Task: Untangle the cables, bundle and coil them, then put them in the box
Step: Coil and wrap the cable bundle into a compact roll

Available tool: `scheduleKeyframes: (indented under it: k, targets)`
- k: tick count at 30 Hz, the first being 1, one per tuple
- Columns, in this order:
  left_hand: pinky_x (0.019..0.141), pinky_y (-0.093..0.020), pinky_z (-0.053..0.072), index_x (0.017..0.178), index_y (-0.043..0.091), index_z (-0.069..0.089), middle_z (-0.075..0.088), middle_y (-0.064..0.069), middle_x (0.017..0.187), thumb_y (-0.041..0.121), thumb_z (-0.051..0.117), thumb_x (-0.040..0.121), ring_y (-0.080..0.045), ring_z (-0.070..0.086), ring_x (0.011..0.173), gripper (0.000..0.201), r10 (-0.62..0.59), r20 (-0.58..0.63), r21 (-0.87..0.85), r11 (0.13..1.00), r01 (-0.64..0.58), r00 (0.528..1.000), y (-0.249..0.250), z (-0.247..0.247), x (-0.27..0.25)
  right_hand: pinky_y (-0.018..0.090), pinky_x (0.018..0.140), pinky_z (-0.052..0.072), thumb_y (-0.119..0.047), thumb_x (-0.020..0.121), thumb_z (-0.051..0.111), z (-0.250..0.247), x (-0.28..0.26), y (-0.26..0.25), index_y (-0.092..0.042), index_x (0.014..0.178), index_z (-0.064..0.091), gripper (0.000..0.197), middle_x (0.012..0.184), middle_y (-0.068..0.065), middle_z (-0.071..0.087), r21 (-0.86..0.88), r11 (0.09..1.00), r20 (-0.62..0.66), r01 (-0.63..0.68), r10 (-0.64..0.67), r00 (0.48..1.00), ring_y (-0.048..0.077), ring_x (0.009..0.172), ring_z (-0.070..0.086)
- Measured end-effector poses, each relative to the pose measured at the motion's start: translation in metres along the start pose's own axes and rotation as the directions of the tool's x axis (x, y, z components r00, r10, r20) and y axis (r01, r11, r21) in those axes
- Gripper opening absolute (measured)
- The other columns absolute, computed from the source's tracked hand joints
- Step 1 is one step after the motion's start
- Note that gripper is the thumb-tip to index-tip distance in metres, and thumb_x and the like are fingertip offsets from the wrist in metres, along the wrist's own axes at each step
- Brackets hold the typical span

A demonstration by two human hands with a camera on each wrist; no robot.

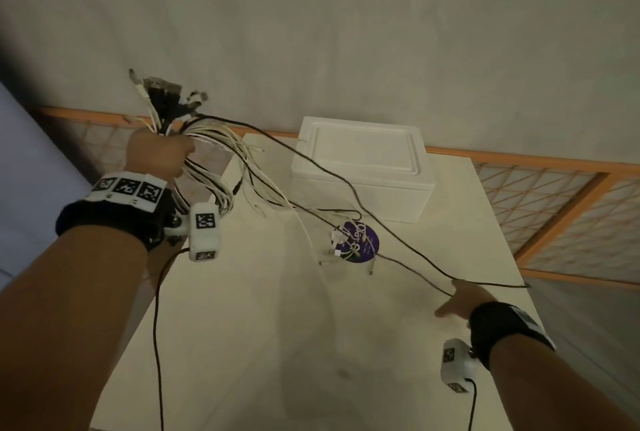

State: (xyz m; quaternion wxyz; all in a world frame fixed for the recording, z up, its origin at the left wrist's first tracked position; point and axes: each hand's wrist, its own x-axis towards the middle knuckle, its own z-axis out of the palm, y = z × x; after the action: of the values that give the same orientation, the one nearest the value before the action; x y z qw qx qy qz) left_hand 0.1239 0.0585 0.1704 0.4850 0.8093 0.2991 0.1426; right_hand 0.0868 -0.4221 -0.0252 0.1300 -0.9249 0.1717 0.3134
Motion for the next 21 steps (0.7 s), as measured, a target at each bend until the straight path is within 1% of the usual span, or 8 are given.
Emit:
scheduleKeyframes:
  k: [3, 5, 8, 10, 12, 14, 17, 21]
  targets:
    - [0.047, -0.022, 0.037, 0.074, 0.011, 0.057, 0.049, -0.005, 0.063, 0.024, 0.071, 0.080, -0.018, 0.045, 0.050, 0.021, 0.024, 0.064, 0.048, 0.998, -0.027, 0.998, 0.009, 0.014, -0.013, 0.037, 0.092, 0.051, -0.019, 0.082, 0.070, -0.027, -0.016, -0.028, -0.005, 0.135, 0.046, 0.060, 0.139, 0.013, 0.049, -0.016, 0.997, 0.050, 0.076, -0.076, 0.996, 0.028, 0.119, 0.055]
    - [0.044, -0.022, 0.033, 0.073, 0.008, 0.057, 0.047, -0.009, 0.060, 0.034, 0.081, 0.070, -0.019, 0.042, 0.048, 0.035, 0.013, 0.206, 0.046, 0.999, -0.023, 0.979, 0.015, 0.026, -0.026, 0.033, 0.076, 0.055, -0.016, 0.084, 0.060, -0.050, -0.038, -0.067, -0.009, 0.109, 0.063, 0.027, 0.113, 0.012, 0.066, 0.042, 0.970, -0.132, 0.238, -0.231, 0.964, 0.025, 0.097, 0.066]
    - [0.052, -0.030, 0.029, 0.079, 0.014, 0.062, 0.043, -0.004, 0.058, 0.053, 0.091, 0.044, -0.017, 0.036, 0.049, 0.060, 0.053, 0.435, -0.037, 0.998, -0.040, 0.899, 0.017, 0.039, -0.040, 0.027, 0.078, 0.049, -0.017, 0.081, 0.059, -0.080, -0.081, -0.127, -0.017, 0.095, 0.063, 0.014, 0.099, -0.003, 0.065, 0.083, 0.816, -0.635, 0.572, -0.399, 0.661, 0.016, 0.085, 0.061]
    - [0.050, -0.027, 0.027, 0.074, 0.019, 0.059, 0.041, 0.004, 0.054, 0.043, 0.088, 0.060, -0.014, 0.032, 0.047, 0.040, 0.124, 0.438, -0.170, 0.984, -0.053, 0.890, 0.019, 0.048, -0.049, 0.014, 0.075, 0.042, -0.014, 0.080, 0.062, -0.094, -0.119, -0.158, -0.016, 0.102, 0.059, 0.022, 0.105, -0.004, 0.059, 0.135, 0.587, -0.801, 0.798, -0.410, 0.437, 0.011, 0.088, 0.056]
    - [0.045, -0.023, 0.028, 0.082, 0.020, 0.062, 0.053, 0.005, 0.063, 0.031, 0.076, 0.080, -0.009, 0.032, 0.044, 0.019, 0.164, 0.415, -0.318, 0.948, -0.026, 0.895, 0.023, 0.057, -0.061, 0.014, 0.081, 0.039, -0.015, 0.078, 0.067, -0.101, -0.146, -0.181, -0.013, 0.113, 0.056, 0.036, 0.113, -0.002, 0.057, 0.055, 0.457, -0.815, 0.888, -0.492, 0.304, 0.012, 0.097, 0.055]
    - [0.042, -0.023, 0.028, 0.090, 0.018, 0.061, 0.060, -0.001, 0.075, 0.029, 0.064, 0.091, -0.007, 0.032, 0.040, 0.011, 0.192, 0.443, -0.464, 0.885, 0.041, 0.876, 0.029, 0.066, -0.075, 0.021, 0.091, 0.038, -0.028, 0.075, 0.075, -0.096, -0.158, -0.202, -0.015, 0.129, 0.045, 0.063, 0.124, -0.002, 0.054, 0.048, 0.408, -0.694, 0.912, -0.643, 0.324, 0.011, 0.111, 0.052]
    - [0.044, -0.026, 0.025, 0.068, 0.020, 0.061, 0.046, 0.000, 0.059, 0.030, 0.056, 0.096, -0.008, 0.029, 0.039, 0.029, 0.195, 0.464, -0.641, 0.747, 0.176, 0.864, 0.038, 0.079, -0.094, 0.022, 0.096, 0.037, -0.035, 0.069, 0.082, -0.071, -0.160, -0.228, -0.019, 0.144, 0.022, 0.097, 0.133, -0.001, 0.052, 0.268, 0.386, -0.369, 0.883, -0.805, 0.464, 0.008, 0.121, 0.048]
    - [0.041, -0.022, 0.023, 0.052, 0.021, 0.042, 0.031, 0.005, 0.046, 0.036, 0.057, 0.094, -0.008, 0.024, 0.038, 0.047, 0.218, 0.439, -0.709, 0.679, 0.187, 0.872, 0.042, 0.082, -0.099, 0.030, 0.079, 0.045, -0.019, 0.078, 0.071, -0.024, -0.140, -0.231, -0.013, 0.117, 0.048, 0.045, 0.101, 0.003, 0.062, 0.075, 0.445, -0.186, 0.892, -0.873, 0.451, 0.019, 0.092, 0.059]
